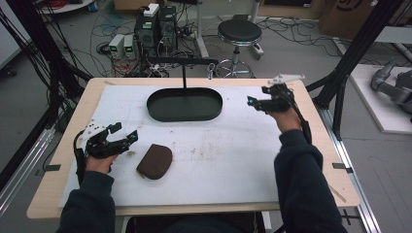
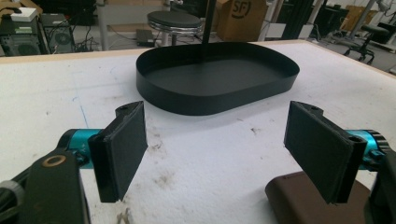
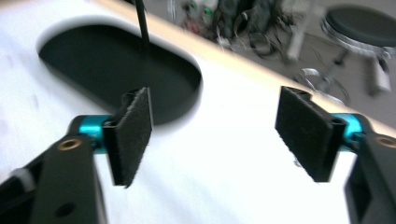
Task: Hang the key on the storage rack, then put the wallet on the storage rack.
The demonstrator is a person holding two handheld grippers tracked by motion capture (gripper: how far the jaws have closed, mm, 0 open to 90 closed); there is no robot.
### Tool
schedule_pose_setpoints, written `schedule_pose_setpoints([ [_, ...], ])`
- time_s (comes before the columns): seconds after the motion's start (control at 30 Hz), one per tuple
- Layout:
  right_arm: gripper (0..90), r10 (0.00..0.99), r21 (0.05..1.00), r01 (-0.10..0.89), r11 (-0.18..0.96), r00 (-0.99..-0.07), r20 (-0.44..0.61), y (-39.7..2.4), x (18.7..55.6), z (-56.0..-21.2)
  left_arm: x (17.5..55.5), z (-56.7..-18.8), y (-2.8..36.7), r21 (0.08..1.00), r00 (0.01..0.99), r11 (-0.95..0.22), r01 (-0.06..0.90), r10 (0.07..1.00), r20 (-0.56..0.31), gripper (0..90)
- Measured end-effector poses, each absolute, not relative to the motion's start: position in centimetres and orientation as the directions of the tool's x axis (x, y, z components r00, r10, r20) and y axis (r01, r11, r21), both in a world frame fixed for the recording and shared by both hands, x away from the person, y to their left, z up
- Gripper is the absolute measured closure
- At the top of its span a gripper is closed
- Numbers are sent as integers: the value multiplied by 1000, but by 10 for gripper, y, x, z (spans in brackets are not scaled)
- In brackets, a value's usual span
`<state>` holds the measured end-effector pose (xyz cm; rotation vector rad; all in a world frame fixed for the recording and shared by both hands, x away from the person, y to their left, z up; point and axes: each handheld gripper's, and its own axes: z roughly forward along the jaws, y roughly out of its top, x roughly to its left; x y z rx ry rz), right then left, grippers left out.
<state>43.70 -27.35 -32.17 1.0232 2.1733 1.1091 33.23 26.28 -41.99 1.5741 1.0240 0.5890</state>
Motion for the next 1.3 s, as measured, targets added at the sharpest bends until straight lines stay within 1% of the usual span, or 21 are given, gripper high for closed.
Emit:
schedule_pose_setpoints([
  [0.03,240,797,817,409,406,-596,-97,-279,430,-325,333,-419,262,954,504,-4,298,850,-154,212],
  [0.1,236,785,831,372,412,-609,-117,-299,396,-344,334,-417,260,956,510,-12,294,848,-146,212],
  [0.13,236,785,831,372,412,-609,-117,-299,396,-344,334,-417,258,956,513,-19,293,847,-141,212],
  [0.17,211,780,834,355,422,-612,-134,-308,381,-360,333,-416,257,956,515,-21,292,846,-138,213],
  [0.2,211,780,834,355,422,-612,-134,-308,381,-360,333,-416,256,956,514,-27,292,847,-133,213],
  [0.27,211,788,832,360,422,-599,-141,-314,371,-376,332,-416,254,956,514,-30,291,848,-130,213],
  [0.3,206,809,834,384,396,-575,-119,-319,367,-390,331,-415,251,956,518,-38,291,846,-124,212],
  [0.4,206,815,826,416,380,-574,-86,-321,366,-403,330,-415,248,956,522,-46,290,845,-118,213],
  [0.53,206,818,837,409,363,-570,-77,-323,366,-402,331,-414,245,956,531,-58,289,841,-109,213],
  [0.9,206,820,832,414,370,-566,-84,-321,366,-404,331,-417,246,947,533,-58,316,837,-126,212],
  [1.0,206,817,828,414,378,-570,-88,-321,366,-405,331,-419,244,937,541,-70,344,830,-137,212],
  [1.07,206,815,828,413,379,-573,-87,-320,366,-405,329,-421,241,925,542,-60,375,824,-166,206],
  [1.13,206,814,829,410,380,-574,-89,-320,365,-405,328,-422,239,922,551,-57,384,815,-179,206],
  [1.2,206,812,830,408,381,-576,-89,-320,363,-405,329,-424,236,910,568,-62,411,798,-202,206],
  [1.23,207,810,832,403,381,-579,-91,-321,362,-405,329,-426,233,895,563,-71,440,799,-213,206],
  [1.3,207,809,831,404,383,-580,-91,-322,361,-405,329,-428,231,890,563,-82,448,799,-210,205],
])
